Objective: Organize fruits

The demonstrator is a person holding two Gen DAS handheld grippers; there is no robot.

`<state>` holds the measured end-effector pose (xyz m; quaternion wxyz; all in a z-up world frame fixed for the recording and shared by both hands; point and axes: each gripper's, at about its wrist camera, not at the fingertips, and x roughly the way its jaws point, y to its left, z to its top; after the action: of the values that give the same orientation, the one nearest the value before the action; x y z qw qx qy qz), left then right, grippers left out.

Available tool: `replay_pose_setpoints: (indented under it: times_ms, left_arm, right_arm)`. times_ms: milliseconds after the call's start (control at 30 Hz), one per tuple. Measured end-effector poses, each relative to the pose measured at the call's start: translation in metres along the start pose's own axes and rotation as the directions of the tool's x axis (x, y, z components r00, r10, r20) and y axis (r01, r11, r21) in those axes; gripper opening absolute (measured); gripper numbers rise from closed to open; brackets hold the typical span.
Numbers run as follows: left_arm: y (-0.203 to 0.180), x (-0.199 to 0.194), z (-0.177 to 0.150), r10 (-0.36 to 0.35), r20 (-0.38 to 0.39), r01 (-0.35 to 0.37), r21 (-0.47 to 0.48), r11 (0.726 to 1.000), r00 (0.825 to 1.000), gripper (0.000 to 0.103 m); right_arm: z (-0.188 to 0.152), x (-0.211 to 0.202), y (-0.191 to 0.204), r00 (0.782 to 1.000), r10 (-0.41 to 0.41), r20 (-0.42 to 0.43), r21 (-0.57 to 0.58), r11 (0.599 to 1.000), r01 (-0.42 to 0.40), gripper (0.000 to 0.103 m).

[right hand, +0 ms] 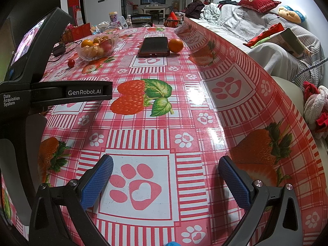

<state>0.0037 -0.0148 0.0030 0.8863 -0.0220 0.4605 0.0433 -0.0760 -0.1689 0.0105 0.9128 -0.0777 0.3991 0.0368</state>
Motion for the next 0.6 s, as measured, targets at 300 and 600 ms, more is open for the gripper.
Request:
replay_pose_setpoints:
  times_ms: [300,600]
  left_arm:
    - [0.0003,-0.0006,-0.0004,0.000,0.000,0.000,0.000,1.000,1.000,0.103]
    - [0.0003,-0.0006,-0.0004,0.000,0.000,0.000,0.000,1.000,1.000,0.103]
  right_arm:
    - [0.0000,0.0000,-0.0001,1.000,0.000,0.000,0.000,1.000,0.000,0.103]
    - [-0.0001,0.0000,-0.0001,1.000,0.000,0.000,0.000,1.000,0.000,0.103]
